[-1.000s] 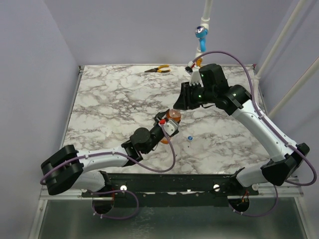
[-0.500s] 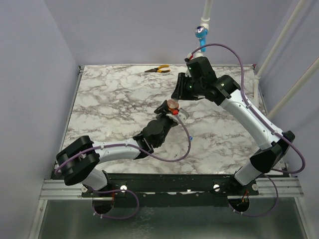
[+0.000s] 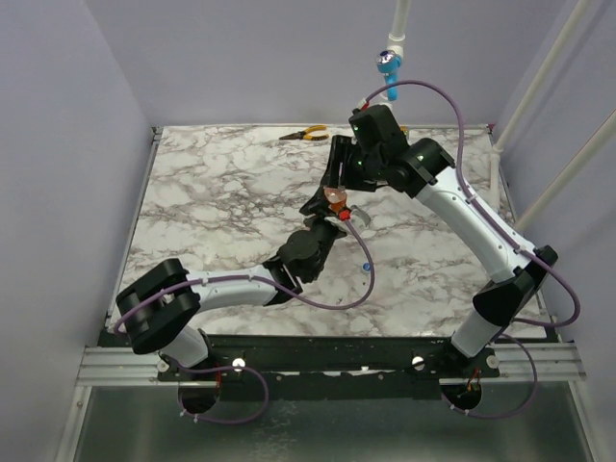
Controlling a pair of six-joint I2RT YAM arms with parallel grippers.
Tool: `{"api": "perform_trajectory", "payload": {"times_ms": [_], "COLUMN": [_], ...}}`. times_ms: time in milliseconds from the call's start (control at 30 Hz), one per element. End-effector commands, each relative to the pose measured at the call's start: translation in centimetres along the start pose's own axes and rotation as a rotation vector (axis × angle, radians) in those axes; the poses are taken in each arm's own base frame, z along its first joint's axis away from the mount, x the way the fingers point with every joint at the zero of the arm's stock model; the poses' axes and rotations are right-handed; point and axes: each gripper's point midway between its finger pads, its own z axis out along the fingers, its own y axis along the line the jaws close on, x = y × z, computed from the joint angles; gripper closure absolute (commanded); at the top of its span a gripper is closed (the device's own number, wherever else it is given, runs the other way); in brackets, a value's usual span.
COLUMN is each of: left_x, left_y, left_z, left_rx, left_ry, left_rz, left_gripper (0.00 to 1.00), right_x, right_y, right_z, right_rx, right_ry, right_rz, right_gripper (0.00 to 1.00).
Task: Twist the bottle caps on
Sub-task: Screw the bottle cap onto the plastic bottle.
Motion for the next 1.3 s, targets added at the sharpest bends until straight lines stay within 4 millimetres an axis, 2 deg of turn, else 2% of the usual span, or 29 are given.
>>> {"api": "perform_trajectory", "payload": {"times_ms": [0,100,300,633,700,800,1033,1267], "left_x": [-6.3,-5.6,-4.7,-5.2,-5.5,-5.9,-6.7,-7.5], "left_y": [1.1,0.8,0.5,0.6,0.3,-0.7,-2.7,-3.5], "left_z": [-0.1,-0.7,-1.7,-3.4,-3.9,-4.6,-6.7,-9.1], "left_rx": [0.001,0.019,0.047,0.11,0.143,0.222,0.407,0.596], "left_ry": [-0.21,-0.202,-0.199,-0.252,-0.271,-0.297,-0.34,-0.356], "left_rz": [-0.119,-0.137,-0.178,-0.245,-0.257,-0.277,-0.33,-0.413], "left_gripper": [0.7,0.7,0.7,0.7,0.7,0.7,0.7,0.7], "right_x": [1.9,0.7,-1.4,-1.2,-1.3,-1.3,0.3,2.9], "right_y": [0.8,1.2,2.5,1.3,1.4,2.6,5.0,4.4], "right_z": [0.3,-1.0,-4.0,-6.4,-7.1,-8.6,-11.1,-12.4], "right_rx": [0.004,-0.014,-0.095,-0.088,-0.111,-0.206,-0.406,-0.452], "right_ry": [0.066,0.015,-0.085,-0.119,-0.137,-0.158,-0.126,-0.027], "right_rz": [0.0,0.003,-0.003,-0.041,-0.059,-0.115,-0.276,-0.393], "right_gripper": [0.3,0.14,0.0,0.0,0.0,0.0,0.0,0.04]}}
